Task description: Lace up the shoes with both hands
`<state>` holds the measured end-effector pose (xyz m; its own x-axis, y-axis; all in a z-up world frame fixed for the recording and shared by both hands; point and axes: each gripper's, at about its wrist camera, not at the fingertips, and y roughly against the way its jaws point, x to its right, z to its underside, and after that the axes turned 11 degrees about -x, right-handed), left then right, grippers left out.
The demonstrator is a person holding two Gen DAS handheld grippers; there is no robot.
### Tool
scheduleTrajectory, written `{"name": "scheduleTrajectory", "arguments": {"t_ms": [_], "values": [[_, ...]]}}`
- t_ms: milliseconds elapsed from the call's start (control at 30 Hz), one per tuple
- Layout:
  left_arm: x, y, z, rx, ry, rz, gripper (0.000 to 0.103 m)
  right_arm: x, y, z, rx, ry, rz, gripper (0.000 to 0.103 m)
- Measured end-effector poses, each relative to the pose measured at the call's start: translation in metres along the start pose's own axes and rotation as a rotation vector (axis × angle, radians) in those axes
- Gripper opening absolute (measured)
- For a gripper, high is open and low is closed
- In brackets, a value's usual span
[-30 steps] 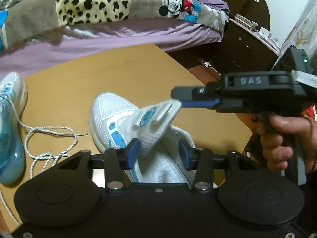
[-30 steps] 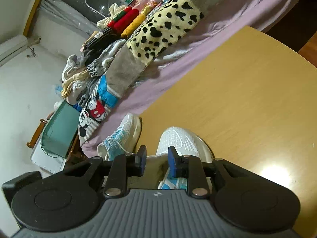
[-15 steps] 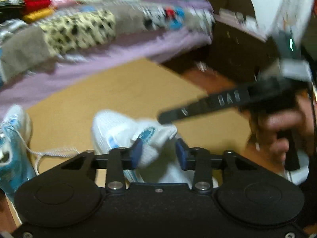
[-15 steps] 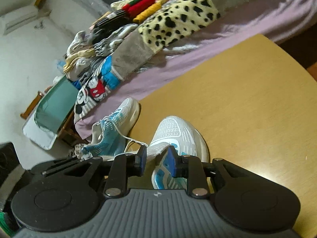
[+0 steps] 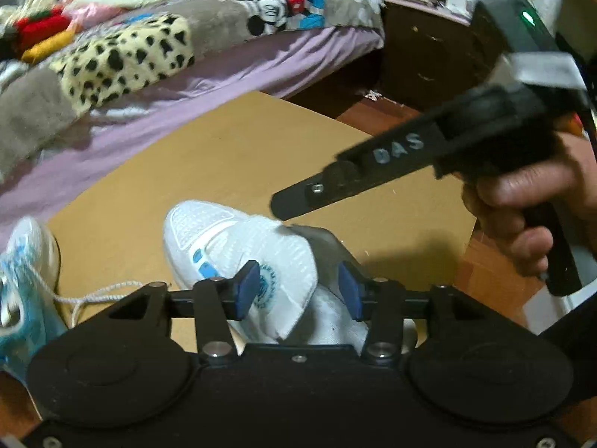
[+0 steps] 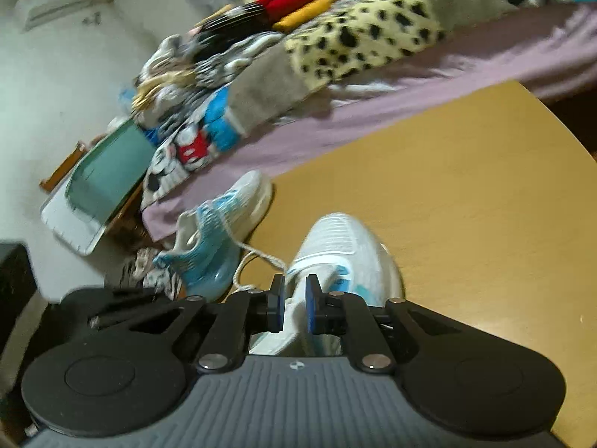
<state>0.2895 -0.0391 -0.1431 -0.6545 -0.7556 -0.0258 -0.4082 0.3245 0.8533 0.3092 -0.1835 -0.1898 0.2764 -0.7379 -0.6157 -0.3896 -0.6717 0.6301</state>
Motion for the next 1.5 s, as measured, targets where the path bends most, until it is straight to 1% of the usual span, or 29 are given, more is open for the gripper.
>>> {"name": "scheduleTrajectory", "arguments": {"t_ms": [167,300,333,400,467,567,600,733,800,833,867,900,967,1067,1233,1333,1500], "values": [[0.006,-0.011,0.001,-0.005,-0.073,-0.079,0.047,0.002,-0.009,-0.001,-0.009,-0.014,-0.017,0.013],[0.009,-0.021,0.001,-0.009,-0.122,-0.144,0.048,-0.010,-0.026,-0.002,-0.088,0.048,-0.048,0.013],[0.010,-0.024,0.001,-0.011,-0.134,-0.160,0.048,-0.011,-0.028,-0.001,-0.093,0.047,-0.046,0.013],[0.011,-0.029,0.001,-0.013,-0.159,-0.192,0.048,-0.010,-0.023,0.000,-0.084,0.042,-0.055,0.013],[0.010,-0.032,-0.002,-0.007,-0.160,-0.201,0.048,-0.009,-0.014,0.000,-0.066,0.044,-0.054,0.013],[0.009,-0.039,-0.006,-0.003,-0.171,-0.223,0.048,-0.009,-0.001,0.003,-0.049,0.093,0.004,0.013],[0.009,-0.042,-0.007,-0.004,-0.176,-0.231,0.048,-0.010,0.001,0.003,-0.050,0.114,0.012,0.014],[0.015,-0.050,-0.009,-0.002,-0.234,-0.268,0.049,-0.014,0.003,0.008,-0.075,0.179,0.061,0.015],[0.016,-0.052,-0.009,0.005,-0.260,-0.278,0.049,-0.013,0.003,0.010,-0.084,0.197,0.081,0.015],[0.017,-0.053,-0.009,0.007,-0.273,-0.271,0.045,-0.013,0.003,0.011,-0.089,0.203,0.092,0.016],[0.017,-0.054,-0.009,0.009,-0.285,-0.263,0.038,-0.012,0.002,0.011,-0.092,0.208,0.098,0.016],[0.018,-0.055,-0.009,0.005,-0.292,-0.257,0.037,-0.012,0.002,0.012,-0.094,0.213,0.105,0.017],[0.018,-0.056,-0.009,-0.007,-0.304,-0.250,0.027,-0.011,0.002,0.013,-0.092,0.219,0.115,0.017],[0.017,-0.058,-0.009,-0.034,-0.320,-0.247,0.020,-0.009,0.004,0.013,-0.086,0.209,0.121,0.017],[0.021,-0.065,-0.008,-0.098,-0.357,-0.245,0.020,-0.002,0.005,0.015,-0.078,0.176,0.126,0.017],[0.024,-0.078,-0.006,-0.162,-0.387,-0.261,0.020,0.002,0.005,0.015,-0.073,0.161,0.141,0.017],[0.024,-0.087,-0.008,-0.192,-0.400,-0.257,0.019,0.006,0.006,0.015,-0.073,0.148,0.143,0.016]]}}
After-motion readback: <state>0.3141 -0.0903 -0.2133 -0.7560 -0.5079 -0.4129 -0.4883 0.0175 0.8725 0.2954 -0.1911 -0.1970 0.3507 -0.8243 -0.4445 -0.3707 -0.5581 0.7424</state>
